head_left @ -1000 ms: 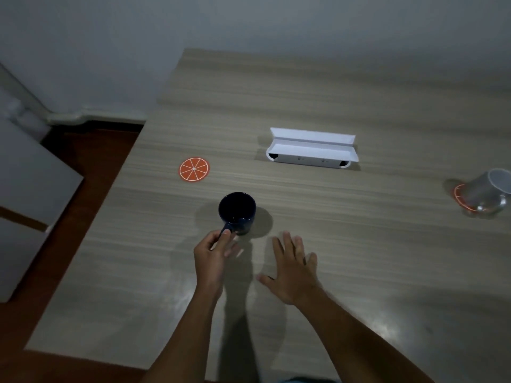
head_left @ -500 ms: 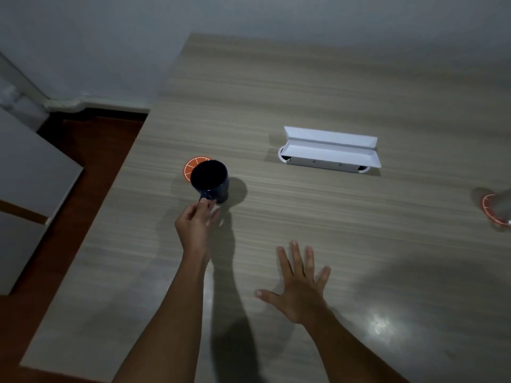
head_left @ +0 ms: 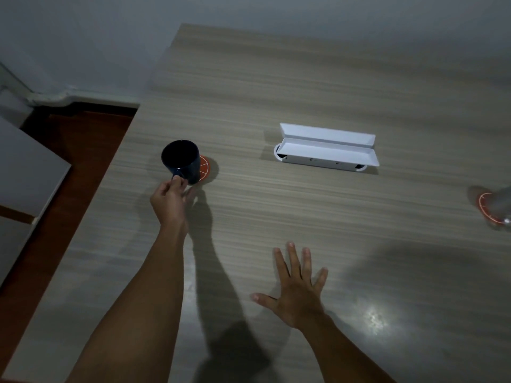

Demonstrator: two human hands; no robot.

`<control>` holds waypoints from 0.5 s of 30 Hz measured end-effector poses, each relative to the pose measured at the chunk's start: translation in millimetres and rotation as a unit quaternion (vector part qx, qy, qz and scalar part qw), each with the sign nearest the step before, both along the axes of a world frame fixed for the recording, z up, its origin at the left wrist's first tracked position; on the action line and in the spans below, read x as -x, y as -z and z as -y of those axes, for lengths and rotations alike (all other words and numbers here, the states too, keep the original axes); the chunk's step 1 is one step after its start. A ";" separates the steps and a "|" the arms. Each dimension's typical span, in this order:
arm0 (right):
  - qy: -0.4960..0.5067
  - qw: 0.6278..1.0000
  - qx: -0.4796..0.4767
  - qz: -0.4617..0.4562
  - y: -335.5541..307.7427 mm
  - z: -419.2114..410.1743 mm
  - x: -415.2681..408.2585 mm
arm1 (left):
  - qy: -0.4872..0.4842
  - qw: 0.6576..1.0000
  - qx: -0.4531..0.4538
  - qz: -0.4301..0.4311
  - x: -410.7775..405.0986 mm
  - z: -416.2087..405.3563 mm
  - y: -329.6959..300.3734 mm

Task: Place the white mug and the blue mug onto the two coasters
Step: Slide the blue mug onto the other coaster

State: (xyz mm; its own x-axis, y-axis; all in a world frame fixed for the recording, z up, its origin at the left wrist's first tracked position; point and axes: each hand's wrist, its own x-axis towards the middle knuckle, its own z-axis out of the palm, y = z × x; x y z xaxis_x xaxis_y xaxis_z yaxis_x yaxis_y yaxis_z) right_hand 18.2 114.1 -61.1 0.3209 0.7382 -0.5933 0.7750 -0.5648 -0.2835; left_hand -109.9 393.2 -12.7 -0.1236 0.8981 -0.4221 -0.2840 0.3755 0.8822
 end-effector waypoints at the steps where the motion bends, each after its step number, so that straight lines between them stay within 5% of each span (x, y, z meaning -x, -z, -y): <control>1: 0.000 1.000 0.000 0.001 0.1 0.1 0.1 | 0.000 1.000 0.000 -0.005 0.6 -4.0 1.9; 15: -0.002 1.000 0.000 0.011 1.7 -0.3 -0.2 | 0.019 1.000 -0.010 -0.001 -6.5 -27.6 4.4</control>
